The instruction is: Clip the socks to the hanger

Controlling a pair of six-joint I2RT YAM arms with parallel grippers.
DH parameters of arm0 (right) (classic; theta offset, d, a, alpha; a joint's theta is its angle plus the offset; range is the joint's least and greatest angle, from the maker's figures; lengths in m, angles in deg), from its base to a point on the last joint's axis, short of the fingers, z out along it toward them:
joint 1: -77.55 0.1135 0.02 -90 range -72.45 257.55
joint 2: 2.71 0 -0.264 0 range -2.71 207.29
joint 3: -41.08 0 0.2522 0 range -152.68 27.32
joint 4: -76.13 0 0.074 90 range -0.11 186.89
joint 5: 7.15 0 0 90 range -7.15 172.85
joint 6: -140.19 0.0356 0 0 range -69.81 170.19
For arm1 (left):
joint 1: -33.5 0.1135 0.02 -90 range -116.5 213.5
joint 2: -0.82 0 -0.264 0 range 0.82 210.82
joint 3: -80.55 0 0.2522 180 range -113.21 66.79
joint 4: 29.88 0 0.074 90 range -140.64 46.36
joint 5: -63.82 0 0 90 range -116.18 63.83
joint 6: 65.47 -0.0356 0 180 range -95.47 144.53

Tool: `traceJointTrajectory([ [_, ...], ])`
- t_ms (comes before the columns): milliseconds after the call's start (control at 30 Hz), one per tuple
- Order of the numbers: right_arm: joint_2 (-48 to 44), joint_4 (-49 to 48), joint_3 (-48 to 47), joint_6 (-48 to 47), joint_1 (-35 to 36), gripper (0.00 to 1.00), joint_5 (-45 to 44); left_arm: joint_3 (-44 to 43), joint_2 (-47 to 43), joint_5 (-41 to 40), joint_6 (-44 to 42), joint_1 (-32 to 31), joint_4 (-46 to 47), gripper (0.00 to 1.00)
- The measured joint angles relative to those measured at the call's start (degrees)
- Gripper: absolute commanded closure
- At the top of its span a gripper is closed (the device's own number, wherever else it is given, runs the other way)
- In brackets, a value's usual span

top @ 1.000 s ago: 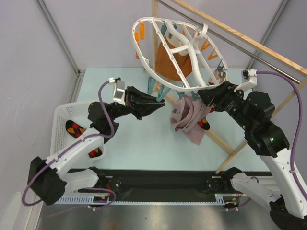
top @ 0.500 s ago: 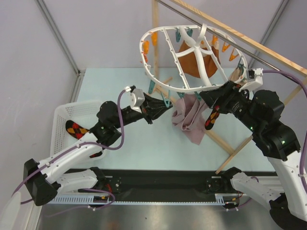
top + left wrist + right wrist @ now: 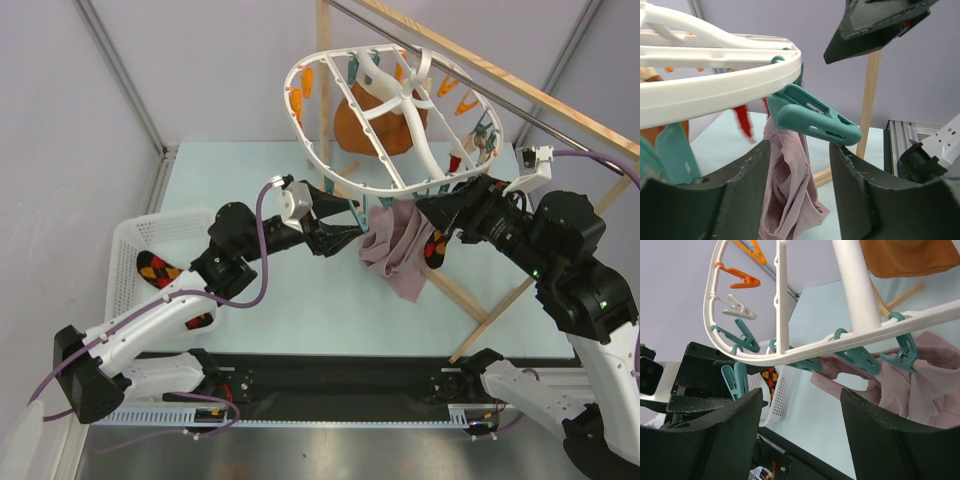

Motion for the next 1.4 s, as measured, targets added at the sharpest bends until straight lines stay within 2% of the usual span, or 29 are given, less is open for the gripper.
traceJointTrajectory([
  [433, 0.04, 0.0, 0.0, -0.57, 0.04, 0.3, 0.85, -3.43, 4.15, 6.97, -0.24, -0.11, -2.4, 0.39],
  [867, 0.02, -0.02, 0.0, -0.57, 0.09, 0.3, 1.36, -3.82, 5.31, 8.68, 3.96, -0.11, -1.77, 0.37],
  [1000, 0.0, 0.0, 0.0, -0.55, 0.09, 0.3, 1.44, -4.02, 5.33, 8.48, 4.31, -0.11, -2.84, 0.42],
  [1233, 0.07, -0.04, 0.0, 0.31, 0.85, 0.32, 1.97, -4.55, 5.31, 4.61, 4.33, -0.22, -5.35, 0.61],
  [1400, 0.92, -0.63, 0.0, 1.44, 5.16, 0.3, 0.87, -4.55, 4.63, -0.96, 4.24, -0.74, -7.89, 0.62],
])
